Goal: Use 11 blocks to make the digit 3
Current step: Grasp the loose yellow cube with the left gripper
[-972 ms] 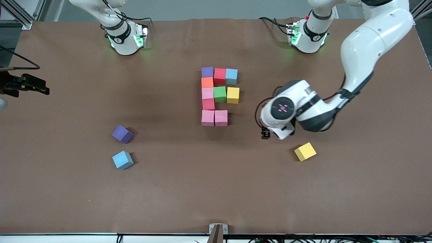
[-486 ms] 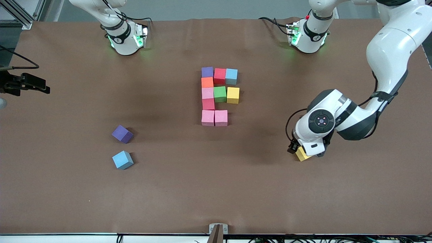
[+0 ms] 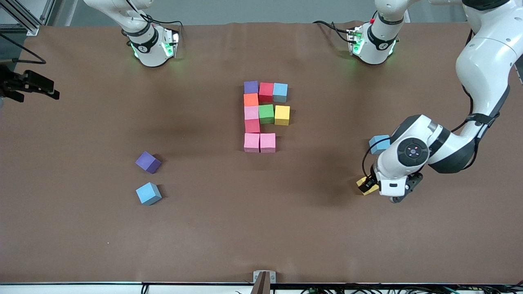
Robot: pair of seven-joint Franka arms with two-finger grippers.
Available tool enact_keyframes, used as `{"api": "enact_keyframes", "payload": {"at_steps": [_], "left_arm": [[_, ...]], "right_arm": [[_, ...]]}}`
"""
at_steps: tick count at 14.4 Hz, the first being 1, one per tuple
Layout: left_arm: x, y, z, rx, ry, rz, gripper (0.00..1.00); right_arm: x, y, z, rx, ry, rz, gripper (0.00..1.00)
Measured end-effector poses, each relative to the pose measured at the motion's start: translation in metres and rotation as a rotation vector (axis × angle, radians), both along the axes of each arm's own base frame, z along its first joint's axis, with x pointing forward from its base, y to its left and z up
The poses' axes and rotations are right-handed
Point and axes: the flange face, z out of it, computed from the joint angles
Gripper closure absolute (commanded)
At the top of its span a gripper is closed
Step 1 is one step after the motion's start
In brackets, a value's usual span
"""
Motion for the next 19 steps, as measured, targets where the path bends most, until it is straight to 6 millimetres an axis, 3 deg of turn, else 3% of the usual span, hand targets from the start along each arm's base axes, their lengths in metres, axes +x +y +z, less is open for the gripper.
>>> {"api": "enact_keyframes", "payload": {"at_steps": [4,11,12,13,16,17,19], "left_arm": [[0.007,0.023,-0.009,-0.032,-0.029,-0.047,0.00],[-0.011,0.020,-0.048,-0.058,-0.017,-0.081,0.00],[-0.011,0.021,-0.049,-0.062,-0.023,-0.081,0.03],[-0.010,0.022,-0.051,-0.065,-0.028,-0.080,0.15],[-0.007,0.024,-0.054,-0.089,-0.060,-0.076,0.58],[-0.007,0.026,-0.056,-0.094,-0.067,-0.074,0.63],[-0.007,0.026,-0.056,-0.096,-0.070,-0.062,0.64]], "right_arm": [[-0.009,0.000,0.014,-0.001,-0.030,0.001,0.00],[-0.011,0.005,0.018,0.000,-0.024,0.011,0.00],[-0.011,0.006,0.017,0.000,-0.022,0.012,0.00],[-0.011,0.005,0.017,0.000,-0.021,0.012,0.00],[-0.012,0.002,0.017,0.001,-0.019,0.005,0.00],[-0.012,0.001,0.018,0.001,-0.020,0.004,0.00],[-0.012,0.001,0.022,-0.001,-0.030,0.003,0.00]]}}
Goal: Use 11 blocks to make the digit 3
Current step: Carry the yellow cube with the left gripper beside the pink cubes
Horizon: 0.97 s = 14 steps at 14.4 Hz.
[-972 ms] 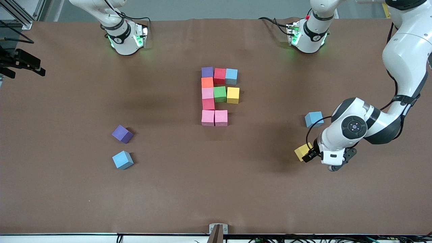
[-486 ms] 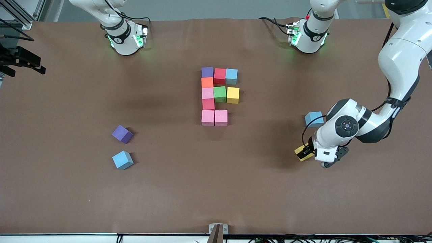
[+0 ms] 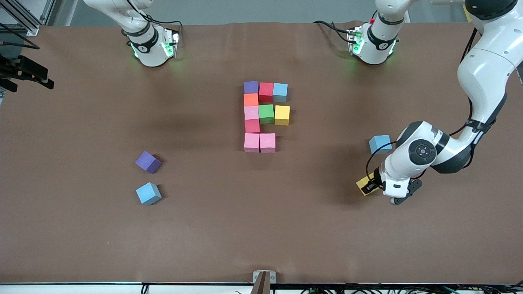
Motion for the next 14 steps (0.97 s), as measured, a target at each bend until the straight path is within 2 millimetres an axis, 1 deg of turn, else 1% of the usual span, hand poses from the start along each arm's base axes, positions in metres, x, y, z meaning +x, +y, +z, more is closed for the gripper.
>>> {"api": "enact_keyframes", "payload": {"at_steps": [3,5,6,8,10,14], "left_arm": [[-0.005,-0.004,0.000,-0.002,0.007,0.146,0.64],[-0.016,-0.015,0.000,-0.002,0.017,0.258,0.64],[-0.023,-0.024,0.001,-0.007,0.025,0.323,0.64],[-0.037,-0.047,0.002,-0.025,0.044,0.475,0.64],[-0.051,-0.078,0.002,-0.029,0.064,0.641,0.64],[-0.087,-0.155,0.000,0.024,0.079,0.867,0.64]], "right_arm": [[-0.001,-0.002,0.011,-0.002,-0.022,-0.005,0.00],[-0.003,-0.004,0.016,-0.002,-0.022,-0.007,0.00],[-0.004,-0.004,0.020,-0.003,-0.024,-0.008,0.00],[-0.006,-0.005,0.028,-0.012,-0.030,-0.008,0.00],[-0.007,-0.004,0.031,-0.020,-0.032,-0.006,0.00],[-0.012,-0.001,0.025,-0.018,0.020,0.005,0.00]]}}
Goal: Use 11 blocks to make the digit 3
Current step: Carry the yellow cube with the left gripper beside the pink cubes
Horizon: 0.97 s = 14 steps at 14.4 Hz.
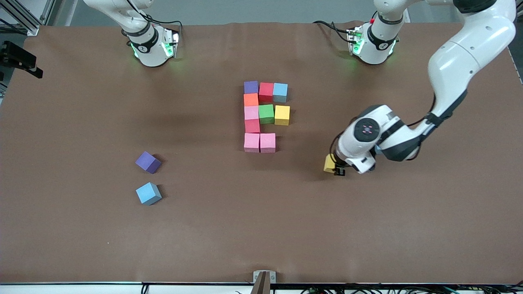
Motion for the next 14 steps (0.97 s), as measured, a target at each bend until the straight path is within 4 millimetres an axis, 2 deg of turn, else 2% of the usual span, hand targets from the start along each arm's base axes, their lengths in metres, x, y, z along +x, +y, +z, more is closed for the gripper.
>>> {"api": "enact_keyframes", "payload": {"at_steps": [4,8,11,14], "left_arm": [[-0.028,-0.061,0.001,0.013,-0.011,0.124,0.66],[-0.031,-0.103,-0.001,0.030,-0.047,0.102,0.69],[-0.044,-0.134,0.001,0.021,-0.053,0.077,0.69],[-0.055,-0.150,0.001,0.016,-0.047,0.074,0.69]], "right_arm": [[0.000,0.003,-0.008,0.001,0.023,0.006,0.00],[0.001,0.009,-0.008,0.001,0.025,0.017,0.00],[0.001,0.012,-0.008,0.001,0.025,0.024,0.00],[0.001,0.012,-0.008,0.001,0.025,0.024,0.00]]}}
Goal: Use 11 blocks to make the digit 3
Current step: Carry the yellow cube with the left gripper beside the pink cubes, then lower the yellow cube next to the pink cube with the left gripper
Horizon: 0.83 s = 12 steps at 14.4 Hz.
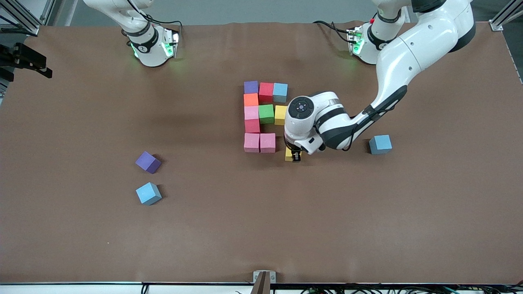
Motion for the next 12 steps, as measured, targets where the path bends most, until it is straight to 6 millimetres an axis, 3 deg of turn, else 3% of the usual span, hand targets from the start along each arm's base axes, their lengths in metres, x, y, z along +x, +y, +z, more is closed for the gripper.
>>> {"api": "enact_keyframes", "payload": {"at_steps": [4,12], "left_arm": [[-0.015,-0.017,-0.004,-0.003,0.011,-0.021,0.69],[-0.018,-0.030,-0.005,0.003,0.013,-0.009,0.69]], "right_arm": [[0.000,0.000,0.000,0.000,0.000,0.000,0.00],[0.004,0.002,0.003,-0.002,-0.035,0.004,0.00]]}}
